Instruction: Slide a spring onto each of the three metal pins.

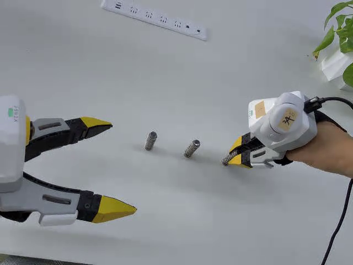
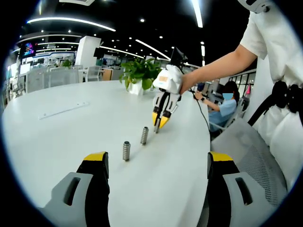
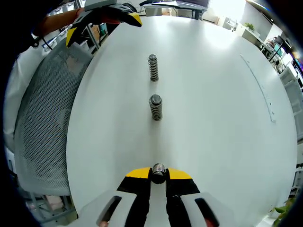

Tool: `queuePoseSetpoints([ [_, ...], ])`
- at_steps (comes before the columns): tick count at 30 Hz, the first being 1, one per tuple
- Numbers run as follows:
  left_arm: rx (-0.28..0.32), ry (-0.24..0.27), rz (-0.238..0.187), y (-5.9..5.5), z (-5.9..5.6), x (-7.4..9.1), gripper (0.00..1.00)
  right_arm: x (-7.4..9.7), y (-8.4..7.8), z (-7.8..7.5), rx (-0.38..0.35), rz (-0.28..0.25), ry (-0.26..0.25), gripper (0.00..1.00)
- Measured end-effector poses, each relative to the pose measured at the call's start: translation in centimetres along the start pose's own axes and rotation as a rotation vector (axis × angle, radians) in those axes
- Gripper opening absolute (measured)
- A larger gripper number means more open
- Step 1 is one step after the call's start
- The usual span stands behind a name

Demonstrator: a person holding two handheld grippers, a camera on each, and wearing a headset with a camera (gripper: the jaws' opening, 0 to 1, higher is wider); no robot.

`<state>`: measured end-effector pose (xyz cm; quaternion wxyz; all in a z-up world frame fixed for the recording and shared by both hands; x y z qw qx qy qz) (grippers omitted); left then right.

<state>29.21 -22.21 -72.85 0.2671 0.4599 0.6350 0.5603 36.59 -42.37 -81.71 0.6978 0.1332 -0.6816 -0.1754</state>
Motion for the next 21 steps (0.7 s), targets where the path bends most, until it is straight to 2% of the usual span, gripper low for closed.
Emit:
queuePoseSetpoints([
  [12,-0.008,0.002,0.006,-0.1,0.0,0.1,0.85,0.7,0.4,0.1,-0.023,-0.024,-0.015,0.17],
  [15,-0.016,0.000,0.012,-0.1,0.0,0.1,0.86,1.4,0.8,0.3,-0.049,-0.050,-0.026,0.20],
  [21,-0.031,0.002,0.022,-0.2,0.2,0.2,0.90,3.6,1.9,0.7,-0.139,-0.152,-0.076,0.28],
])
Point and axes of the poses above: the centre of the closed fingertips' face, and the gripper's own axes: x roughly backward along the fingers, z roughly to its left, y roughly out of its top, the point moved 1 cm from there along x, roughly backward along the fingers, and after that the axes turned 9 degrees about -z, right-handed, at the moved point
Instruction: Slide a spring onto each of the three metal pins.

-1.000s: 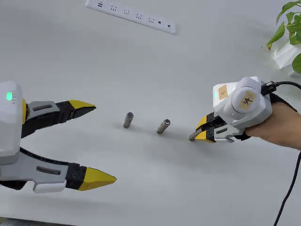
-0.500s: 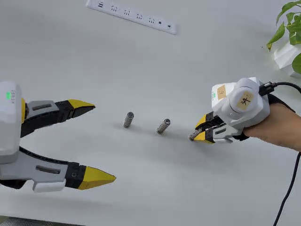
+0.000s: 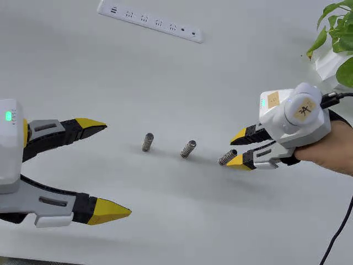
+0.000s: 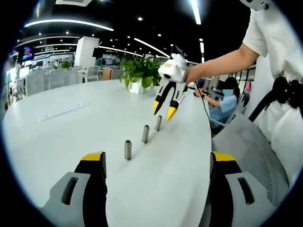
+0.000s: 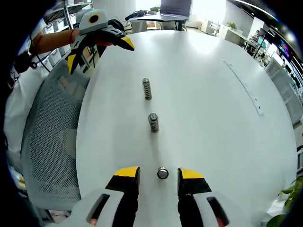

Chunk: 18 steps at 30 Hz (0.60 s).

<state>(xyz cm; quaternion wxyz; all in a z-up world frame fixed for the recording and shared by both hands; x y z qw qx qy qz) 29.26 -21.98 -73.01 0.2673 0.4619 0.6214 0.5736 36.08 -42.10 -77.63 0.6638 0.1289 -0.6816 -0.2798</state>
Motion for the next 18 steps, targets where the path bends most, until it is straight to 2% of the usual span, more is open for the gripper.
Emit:
queuePoseSetpoints([
  [6,-0.027,0.006,0.016,-0.2,0.3,0.2,0.95,2.5,0.3,0.7,-0.056,-0.083,-0.058,0.37],
  [10,-0.044,0.010,0.034,-0.3,0.5,0.3,0.99,4.0,0.3,1.9,-0.097,-0.149,-0.091,0.44],
  [13,-0.060,0.005,0.054,-0.5,0.5,0.5,0.99,4.9,-0.4,2.7,-0.122,-0.175,-0.115,0.49],
  [15,-0.067,0.002,0.064,-0.6,0.5,0.5,0.99,5.7,-1.5,2.3,-0.152,-0.197,-0.129,0.53],
  [18,-0.075,0.002,0.076,-0.7,0.4,0.6,0.99,6.3,-2.1,3.4,-0.176,-0.224,-0.143,0.63],
])
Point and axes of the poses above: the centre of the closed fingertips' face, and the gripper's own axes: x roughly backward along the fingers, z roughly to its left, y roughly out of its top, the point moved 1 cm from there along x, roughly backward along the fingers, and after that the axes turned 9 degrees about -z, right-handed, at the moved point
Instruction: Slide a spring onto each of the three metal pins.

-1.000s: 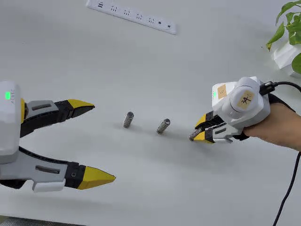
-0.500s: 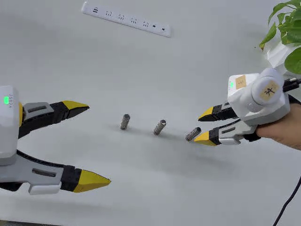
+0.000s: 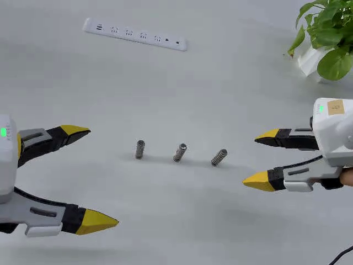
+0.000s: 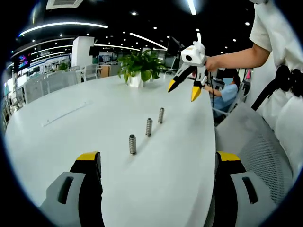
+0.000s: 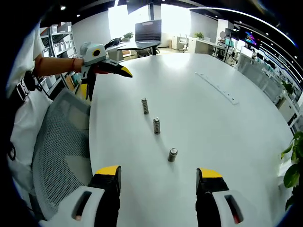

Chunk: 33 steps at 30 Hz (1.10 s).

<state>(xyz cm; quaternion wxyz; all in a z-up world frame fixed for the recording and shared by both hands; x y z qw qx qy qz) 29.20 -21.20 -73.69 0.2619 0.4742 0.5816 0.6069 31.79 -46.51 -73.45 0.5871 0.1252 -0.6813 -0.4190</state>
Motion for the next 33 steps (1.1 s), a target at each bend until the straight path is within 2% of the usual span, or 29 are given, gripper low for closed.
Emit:
queuePoseSetpoints([
  [4,-0.012,-0.001,0.013,0.0,0.0,0.0,0.99,0.9,-0.7,0.8,-0.036,-0.047,-0.026,0.71],
  [10,-0.028,0.002,0.031,-0.2,0.1,0.0,0.99,1.5,-1.5,1.6,-0.080,-0.115,-0.043,0.82],
  [14,-0.028,0.006,0.044,-0.4,0.0,0.1,0.99,1.5,-1.6,1.8,-0.116,-0.196,-0.055,0.89],
  [22,-0.024,0.022,0.061,-0.6,-0.3,0.2,0.99,1.2,-3.1,2.3,-0.137,-0.221,-0.058,0.96],
  [33,-0.018,0.025,0.075,-0.9,-0.8,0.3,0.99,1.9,-3.2,1.9,-0.146,-0.243,-0.079,0.95],
])
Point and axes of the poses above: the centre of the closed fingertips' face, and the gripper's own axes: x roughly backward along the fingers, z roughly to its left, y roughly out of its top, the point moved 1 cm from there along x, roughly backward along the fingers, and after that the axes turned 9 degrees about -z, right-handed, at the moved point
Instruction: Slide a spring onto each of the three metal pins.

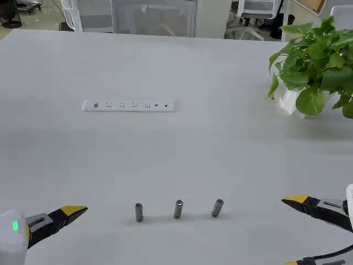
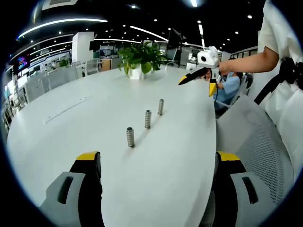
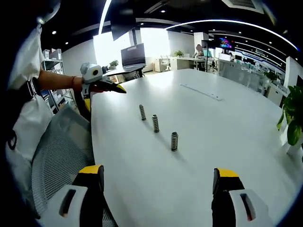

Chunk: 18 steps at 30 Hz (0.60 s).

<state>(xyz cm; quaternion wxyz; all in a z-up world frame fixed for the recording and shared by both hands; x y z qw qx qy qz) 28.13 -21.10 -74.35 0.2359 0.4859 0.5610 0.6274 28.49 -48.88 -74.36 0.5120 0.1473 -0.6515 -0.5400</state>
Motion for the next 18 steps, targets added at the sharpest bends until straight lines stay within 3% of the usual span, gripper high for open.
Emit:
queuePoseSetpoints([
  [18,0.001,-0.002,-0.003,0.00,-0.02,-0.06,0.99,0.20,-0.02,-0.18,0.013,-0.002,0.004,0.94],
])
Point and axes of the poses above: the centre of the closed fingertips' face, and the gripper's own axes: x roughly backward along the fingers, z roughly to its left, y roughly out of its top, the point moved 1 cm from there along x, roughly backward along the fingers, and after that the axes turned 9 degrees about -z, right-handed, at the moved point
